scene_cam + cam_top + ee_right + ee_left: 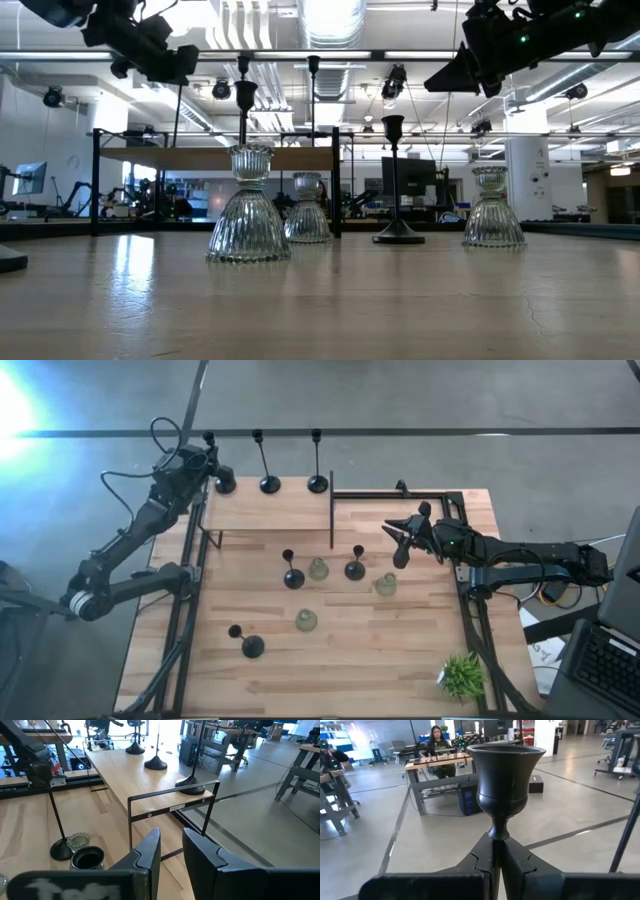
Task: Pick & Place candle stick holders
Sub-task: Put the large black candle holder on the shelf
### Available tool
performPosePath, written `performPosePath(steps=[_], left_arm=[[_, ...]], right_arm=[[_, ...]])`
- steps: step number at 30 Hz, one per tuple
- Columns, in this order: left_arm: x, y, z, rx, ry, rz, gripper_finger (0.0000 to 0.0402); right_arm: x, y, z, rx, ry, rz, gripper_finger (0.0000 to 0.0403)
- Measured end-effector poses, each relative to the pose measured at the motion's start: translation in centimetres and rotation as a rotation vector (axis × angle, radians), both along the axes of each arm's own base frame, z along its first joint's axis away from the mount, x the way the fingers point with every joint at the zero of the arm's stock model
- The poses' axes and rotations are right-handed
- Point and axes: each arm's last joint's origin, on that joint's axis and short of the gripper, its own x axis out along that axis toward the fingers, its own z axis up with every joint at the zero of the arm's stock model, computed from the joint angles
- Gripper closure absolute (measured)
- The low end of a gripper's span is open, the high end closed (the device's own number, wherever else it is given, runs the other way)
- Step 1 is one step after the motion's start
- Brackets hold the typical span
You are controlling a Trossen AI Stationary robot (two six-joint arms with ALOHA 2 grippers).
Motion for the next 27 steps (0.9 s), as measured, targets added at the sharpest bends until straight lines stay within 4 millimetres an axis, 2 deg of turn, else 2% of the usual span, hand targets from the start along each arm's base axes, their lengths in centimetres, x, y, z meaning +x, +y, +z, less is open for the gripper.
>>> performPosePath(steps=[11,27], left_arm=[[0.12,0.26,-0.05,0.002,-0.013,0.023,0.0384],[0.45,0.38,-0.29,0.001,0.028,0.041,0.0379]], right_arm=[[0.0,0.01,0.0,0.0,0.0,0.001,0.0312],[0.0,0.01,0.0,-0.001,0.0,0.001,0.0327]])
